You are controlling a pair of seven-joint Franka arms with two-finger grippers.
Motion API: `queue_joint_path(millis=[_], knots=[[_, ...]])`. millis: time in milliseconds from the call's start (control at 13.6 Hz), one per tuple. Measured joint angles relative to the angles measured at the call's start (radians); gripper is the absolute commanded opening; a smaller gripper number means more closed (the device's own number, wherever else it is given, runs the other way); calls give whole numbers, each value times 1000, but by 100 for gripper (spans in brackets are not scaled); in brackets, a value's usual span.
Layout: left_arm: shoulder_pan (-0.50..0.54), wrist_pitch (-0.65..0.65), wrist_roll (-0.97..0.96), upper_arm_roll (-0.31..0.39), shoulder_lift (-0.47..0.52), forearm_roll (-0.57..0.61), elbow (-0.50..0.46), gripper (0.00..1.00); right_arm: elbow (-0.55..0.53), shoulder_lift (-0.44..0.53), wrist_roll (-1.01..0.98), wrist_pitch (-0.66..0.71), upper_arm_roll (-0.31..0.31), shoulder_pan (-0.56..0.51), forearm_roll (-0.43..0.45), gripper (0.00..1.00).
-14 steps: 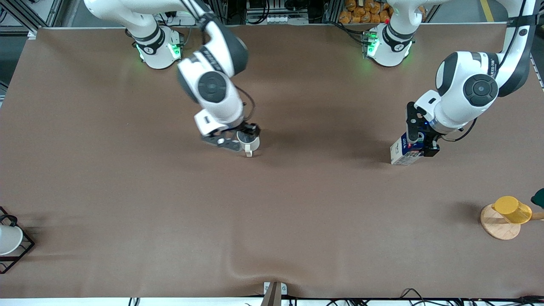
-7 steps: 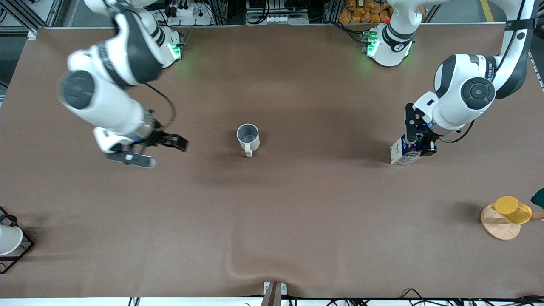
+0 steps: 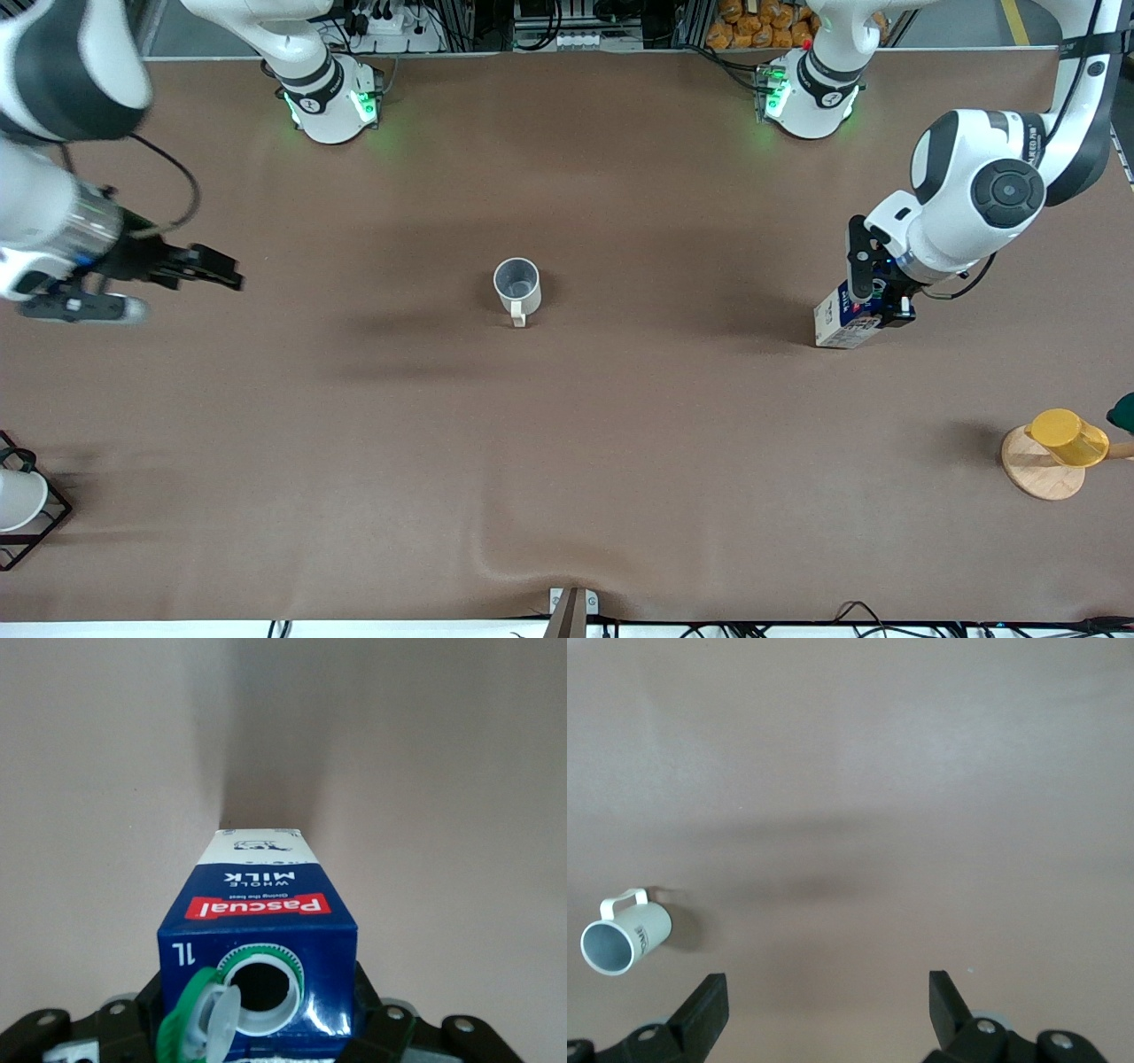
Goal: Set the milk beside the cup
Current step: 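Carry the milk carton with the left gripper toward the white mug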
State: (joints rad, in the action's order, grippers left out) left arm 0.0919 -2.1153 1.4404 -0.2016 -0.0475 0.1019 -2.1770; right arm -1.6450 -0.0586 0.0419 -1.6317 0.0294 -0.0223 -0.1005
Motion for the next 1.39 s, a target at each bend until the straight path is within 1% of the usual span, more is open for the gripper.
queue_joint_path(millis=[73,220,366,806,953,1099,1392], knots=[[-1,31,-25,-1,0,-19,16,65,39,3,-14,37,1,-10,29,100],[-13,105,-119,-14,0,-48,52,66,72,16,-29,62,8,-11,103,100],[-25,169,-256,-55,0,-66,93,66,78,32,-30,67,16,-10,120,100],[-44,238,-722,-231,-3,-76,172,66,93,44,-30,109,12,-19,102,100],[-63,241,-868,-281,-16,-98,196,67,93,44,-30,138,11,-23,69,100],[-116,241,-1033,-313,-38,-105,219,67,93,44,-30,153,11,-42,45,100],[-288,241,-1380,-326,-126,-106,292,67,93,44,-56,184,10,-60,38,100]])
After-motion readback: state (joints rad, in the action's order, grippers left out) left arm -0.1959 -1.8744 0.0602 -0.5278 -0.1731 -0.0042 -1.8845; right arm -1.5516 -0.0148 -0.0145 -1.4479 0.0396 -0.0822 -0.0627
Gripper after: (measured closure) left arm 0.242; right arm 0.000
